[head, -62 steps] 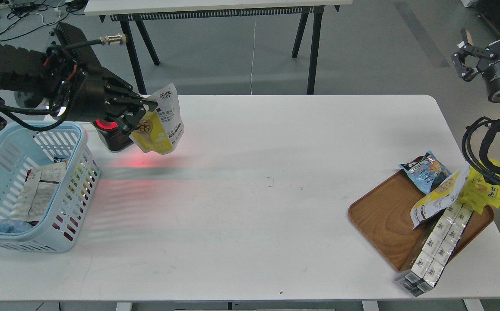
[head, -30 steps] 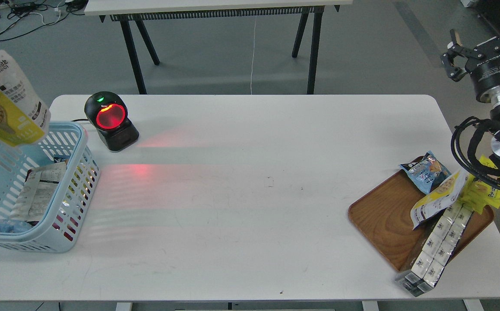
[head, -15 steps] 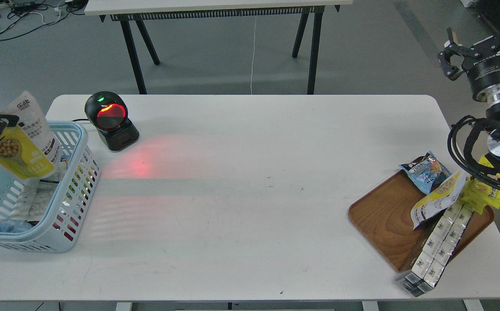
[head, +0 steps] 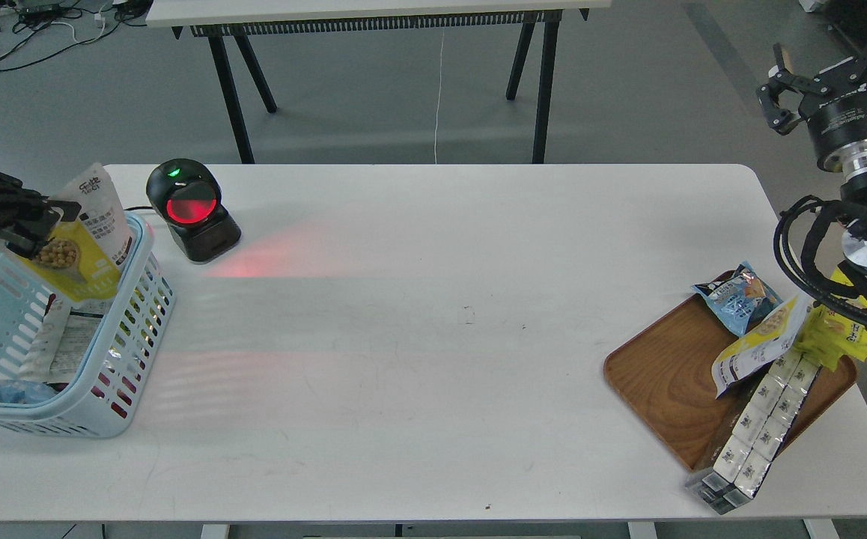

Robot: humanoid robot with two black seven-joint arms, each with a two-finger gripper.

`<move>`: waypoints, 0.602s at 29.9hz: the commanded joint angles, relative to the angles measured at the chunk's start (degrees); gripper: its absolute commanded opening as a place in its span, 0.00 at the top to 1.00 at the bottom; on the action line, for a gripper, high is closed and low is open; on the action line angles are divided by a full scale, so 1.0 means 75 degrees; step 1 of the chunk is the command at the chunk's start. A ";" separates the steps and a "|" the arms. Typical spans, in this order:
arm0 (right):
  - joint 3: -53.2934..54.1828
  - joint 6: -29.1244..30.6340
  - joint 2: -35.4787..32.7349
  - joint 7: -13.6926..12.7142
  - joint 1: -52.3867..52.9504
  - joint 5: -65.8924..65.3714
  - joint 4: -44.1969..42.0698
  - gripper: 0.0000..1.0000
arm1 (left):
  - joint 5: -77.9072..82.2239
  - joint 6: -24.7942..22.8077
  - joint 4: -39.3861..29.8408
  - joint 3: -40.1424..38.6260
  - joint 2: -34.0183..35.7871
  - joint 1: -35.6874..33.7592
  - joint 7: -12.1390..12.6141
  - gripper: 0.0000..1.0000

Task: Scan snack and place in basket
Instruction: 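Move the pouch over the blue basket with the left gripper, then release the pouch into the blue basket with the left gripper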

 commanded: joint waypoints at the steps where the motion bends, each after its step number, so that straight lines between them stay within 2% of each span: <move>1: 0.0003 0.0000 0.0003 0.0000 -0.0006 0.0000 -0.0002 0.01 | -0.0005 0.0000 0.0000 0.0010 -0.0026 0.0013 0.0000 1.00; 5: 0.0003 0.0000 0.0003 0.0000 -0.0018 0.0000 -0.0002 0.01 | -0.0005 0.0000 0.0011 0.0010 -0.0037 0.0013 0.0000 0.99; 8: 0.0003 0.0000 0.0003 0.0000 -0.0030 0.0000 -0.0002 0.01 | -0.0005 0.0000 0.0011 0.0010 -0.0037 0.0013 0.0000 0.93; 15: -0.0020 0.0012 0.0003 0.0000 -0.0030 0.0000 -0.0002 0.01 | -0.0111 0.0000 0.0011 -0.0002 -0.0037 0.0012 0.0000 0.89; 18: -0.0020 0.0012 0.0003 0.0000 -0.0030 0.0000 -0.0002 0.01 | -0.0134 0.0000 0.0000 -0.0002 -0.0037 0.0001 0.0000 0.84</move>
